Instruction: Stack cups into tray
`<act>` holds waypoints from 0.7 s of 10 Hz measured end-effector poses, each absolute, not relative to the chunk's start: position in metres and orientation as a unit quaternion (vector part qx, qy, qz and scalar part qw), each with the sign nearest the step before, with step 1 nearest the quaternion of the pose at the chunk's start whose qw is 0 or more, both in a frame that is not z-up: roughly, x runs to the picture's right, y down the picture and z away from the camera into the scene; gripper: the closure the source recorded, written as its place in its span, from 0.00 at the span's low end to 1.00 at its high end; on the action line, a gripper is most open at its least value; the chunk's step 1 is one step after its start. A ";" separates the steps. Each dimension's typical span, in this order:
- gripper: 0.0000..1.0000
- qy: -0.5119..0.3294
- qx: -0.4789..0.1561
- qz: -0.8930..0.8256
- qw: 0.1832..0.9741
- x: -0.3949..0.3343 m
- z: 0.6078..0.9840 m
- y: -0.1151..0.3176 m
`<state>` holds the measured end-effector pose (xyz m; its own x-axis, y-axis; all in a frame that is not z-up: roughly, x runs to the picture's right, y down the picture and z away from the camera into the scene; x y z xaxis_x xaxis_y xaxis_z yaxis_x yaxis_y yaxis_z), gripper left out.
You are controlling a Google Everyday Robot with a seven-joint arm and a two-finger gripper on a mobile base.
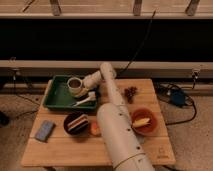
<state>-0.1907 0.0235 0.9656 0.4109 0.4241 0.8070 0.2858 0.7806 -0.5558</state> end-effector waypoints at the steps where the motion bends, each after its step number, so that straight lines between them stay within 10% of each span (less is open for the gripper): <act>1: 0.22 -0.535 -0.330 0.030 0.777 -0.195 0.964 0.023; 7: 0.22 -0.507 -0.325 -0.007 0.798 -0.196 0.955 0.015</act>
